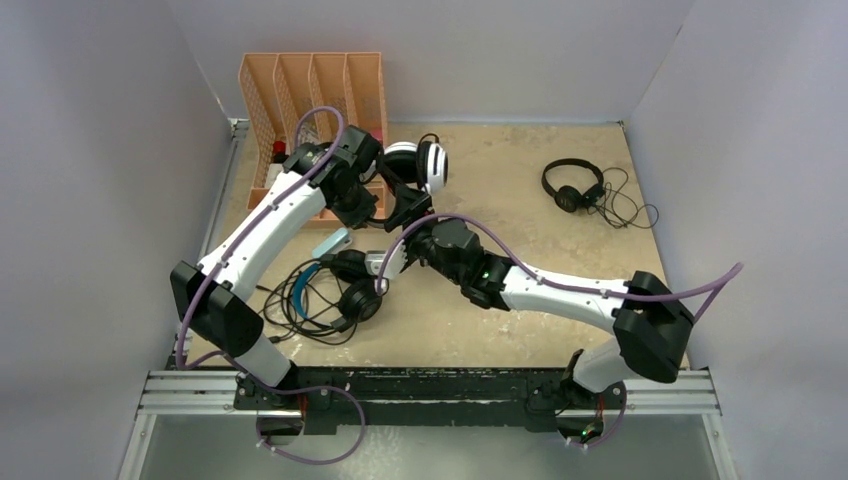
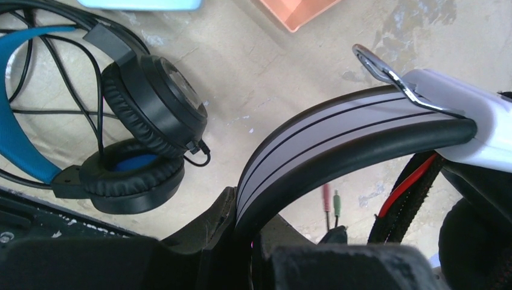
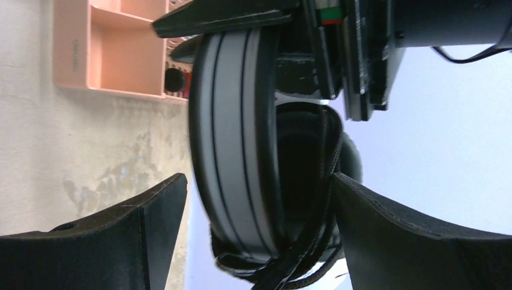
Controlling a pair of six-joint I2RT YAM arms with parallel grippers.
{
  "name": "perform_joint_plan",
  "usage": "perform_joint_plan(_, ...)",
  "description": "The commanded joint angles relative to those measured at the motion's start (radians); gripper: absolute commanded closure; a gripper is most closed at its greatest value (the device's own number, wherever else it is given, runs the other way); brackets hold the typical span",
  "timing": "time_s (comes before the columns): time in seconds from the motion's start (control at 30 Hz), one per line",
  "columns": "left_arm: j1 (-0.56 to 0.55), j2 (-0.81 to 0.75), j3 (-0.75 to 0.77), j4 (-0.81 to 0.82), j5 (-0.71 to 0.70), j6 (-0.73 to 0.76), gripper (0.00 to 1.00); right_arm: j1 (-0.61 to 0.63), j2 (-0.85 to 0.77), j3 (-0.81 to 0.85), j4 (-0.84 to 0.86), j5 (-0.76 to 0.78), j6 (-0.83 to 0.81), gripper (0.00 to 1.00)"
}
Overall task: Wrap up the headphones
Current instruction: Wrap the headphones cable around the headphones.
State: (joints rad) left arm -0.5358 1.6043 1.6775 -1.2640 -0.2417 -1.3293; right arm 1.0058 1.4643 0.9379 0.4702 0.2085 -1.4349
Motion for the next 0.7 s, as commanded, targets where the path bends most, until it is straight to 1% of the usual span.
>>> perform_joint_plan(0.0,0.008,-0.066,-0.002,0.058,0.06,-0.034,1.0,0.024,0.014,-0.007,0.2,0.07,-0.113,0.11)
perform_joint_plan(0.07,0.009,-0.065,-0.008,0.058,0.064,-0.034,1.0,0.036,0.027,-0.009,0.229,0.075,-0.132,0.13)
perform_joint_plan(0.13,0.011,-0.063,-0.012,0.058,0.069,-0.034,1.0,0.047,0.036,0.009,0.193,0.087,-0.128,0.19)
perform_joint_plan(0.33,0.025,-0.077,-0.023,0.097,0.095,-0.028,1.0,0.06,0.033,0.027,0.131,0.087,-0.06,0.52)
perform_joint_plan(0.4,0.036,-0.088,-0.042,0.12,0.106,-0.027,1.0,0.06,0.032,0.036,0.119,0.093,-0.044,0.57)
perform_joint_plan(0.43,0.039,-0.095,-0.051,0.132,0.113,-0.026,1.0,0.059,0.031,0.039,0.116,0.095,-0.039,0.63)
perform_joint_plan(0.5,0.048,-0.106,-0.072,0.149,0.128,-0.025,0.98,0.06,0.033,0.048,0.109,0.098,-0.028,0.89)
perform_joint_plan(0.53,0.053,-0.112,-0.081,0.157,0.134,-0.025,0.97,0.06,0.037,0.058,0.096,0.1,-0.02,0.97)
perform_joint_plan(0.57,0.056,-0.116,-0.088,0.16,0.137,-0.024,0.94,0.06,0.039,0.069,0.075,0.1,-0.01,1.0)
perform_joint_plan(0.63,0.064,-0.12,-0.09,0.161,0.139,-0.015,0.91,0.06,0.038,0.087,0.035,0.092,0.011,1.0)
perform_joint_plan(0.67,0.068,-0.126,-0.09,0.16,0.14,-0.009,0.88,0.061,0.036,0.094,0.025,0.086,0.025,1.0)
